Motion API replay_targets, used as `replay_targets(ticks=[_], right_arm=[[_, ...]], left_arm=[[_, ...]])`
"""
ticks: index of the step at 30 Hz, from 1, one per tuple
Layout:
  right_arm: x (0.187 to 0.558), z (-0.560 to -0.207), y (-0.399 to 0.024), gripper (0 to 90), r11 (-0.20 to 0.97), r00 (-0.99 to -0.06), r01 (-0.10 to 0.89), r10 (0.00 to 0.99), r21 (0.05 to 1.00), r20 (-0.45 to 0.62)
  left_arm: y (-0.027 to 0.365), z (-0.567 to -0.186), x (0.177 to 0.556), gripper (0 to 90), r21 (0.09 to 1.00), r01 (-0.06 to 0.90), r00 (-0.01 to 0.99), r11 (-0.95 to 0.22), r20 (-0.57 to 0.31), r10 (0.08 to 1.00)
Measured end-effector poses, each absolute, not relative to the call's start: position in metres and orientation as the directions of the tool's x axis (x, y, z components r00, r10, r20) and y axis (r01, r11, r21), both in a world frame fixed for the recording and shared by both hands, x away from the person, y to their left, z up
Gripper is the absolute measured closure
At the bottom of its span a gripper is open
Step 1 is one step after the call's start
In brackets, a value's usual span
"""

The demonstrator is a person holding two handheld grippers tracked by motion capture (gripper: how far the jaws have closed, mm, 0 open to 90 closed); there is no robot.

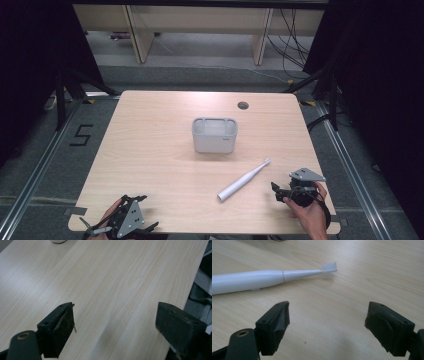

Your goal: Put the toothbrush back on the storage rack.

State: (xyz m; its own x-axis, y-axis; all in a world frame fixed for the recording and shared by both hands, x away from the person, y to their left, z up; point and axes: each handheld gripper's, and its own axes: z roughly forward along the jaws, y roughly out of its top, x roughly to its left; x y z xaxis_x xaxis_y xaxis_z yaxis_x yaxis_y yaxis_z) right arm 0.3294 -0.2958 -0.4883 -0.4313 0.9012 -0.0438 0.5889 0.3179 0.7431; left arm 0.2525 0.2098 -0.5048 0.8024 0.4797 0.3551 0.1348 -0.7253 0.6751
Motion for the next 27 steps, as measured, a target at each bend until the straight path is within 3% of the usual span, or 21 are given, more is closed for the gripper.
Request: replay_targets(ticks=[12,17,19,27], right_arm=[[0.332,-0.487,-0.289,21.2,0.318,-0.441,0.548,0.896,0.774,-0.055],[0.330,-0.482,-0.275,23.0,0.240,-0.428,0.582,0.903,0.777,0.042],[0.333,-0.480,-0.274,23.4,0.289,-0.463,0.539,0.886,0.791,-0.008],[0.338,-0.472,-0.256,27.7,0.308,-0.496,0.510,0.868,0.803,-0.019]], left_arm=[[0.210,-0.504,0.253,14.9,0.671,0.138,0.811,-0.729,0.346,0.472],[0.210,-0.504,0.253,15.0,0.672,0.136,0.806,-0.728,0.352,0.475],[0.210,-0.504,0.253,15.0,0.674,0.135,0.812,-0.726,0.345,0.471],[0.211,-0.504,0.253,15.0,0.673,0.137,0.809,-0.727,0.347,0.474]])
